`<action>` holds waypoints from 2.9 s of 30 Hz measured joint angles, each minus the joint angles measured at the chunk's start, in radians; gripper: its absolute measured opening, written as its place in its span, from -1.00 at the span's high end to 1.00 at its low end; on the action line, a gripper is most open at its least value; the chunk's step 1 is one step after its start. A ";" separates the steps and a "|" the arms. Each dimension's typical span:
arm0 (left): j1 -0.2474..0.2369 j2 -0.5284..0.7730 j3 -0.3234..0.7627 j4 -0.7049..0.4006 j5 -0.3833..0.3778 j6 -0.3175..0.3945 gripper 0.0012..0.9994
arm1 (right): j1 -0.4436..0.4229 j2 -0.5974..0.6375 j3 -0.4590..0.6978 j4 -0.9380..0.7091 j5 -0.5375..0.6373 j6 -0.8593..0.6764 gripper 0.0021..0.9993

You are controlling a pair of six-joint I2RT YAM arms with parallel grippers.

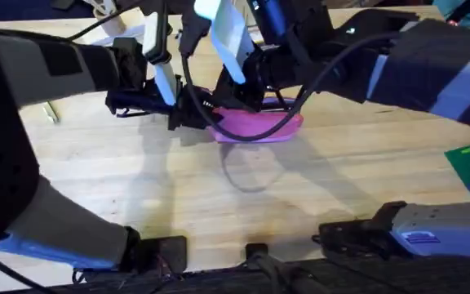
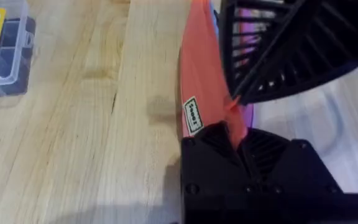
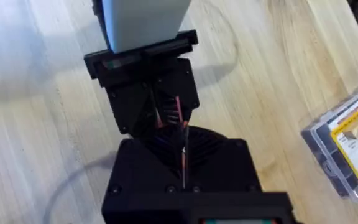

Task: Unzip the bag, pick up the pens from the table one at a time and place them inside, then zip the bag closed.

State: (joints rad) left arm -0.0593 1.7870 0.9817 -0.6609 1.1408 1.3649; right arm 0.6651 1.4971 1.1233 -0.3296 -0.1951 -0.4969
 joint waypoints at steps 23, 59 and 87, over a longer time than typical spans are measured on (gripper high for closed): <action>0.000 0.000 0.000 0.000 0.000 -0.004 0.92 | -0.412 -0.126 0.000 -0.345 -0.003 0.008 0.94; 0.000 0.000 0.000 0.001 0.026 -0.008 -0.99 | -0.336 -0.300 0.000 -0.366 -0.008 0.492 -1.00; 0.354 -0.204 0.000 -0.100 -0.001 -0.007 -0.99 | -0.113 -0.066 0.002 -0.043 -0.008 0.765 -1.00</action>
State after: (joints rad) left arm 0.2950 1.5829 0.9817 -0.7612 1.1398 1.3575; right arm 0.5518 1.4309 1.1252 -0.3722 -0.2035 0.2682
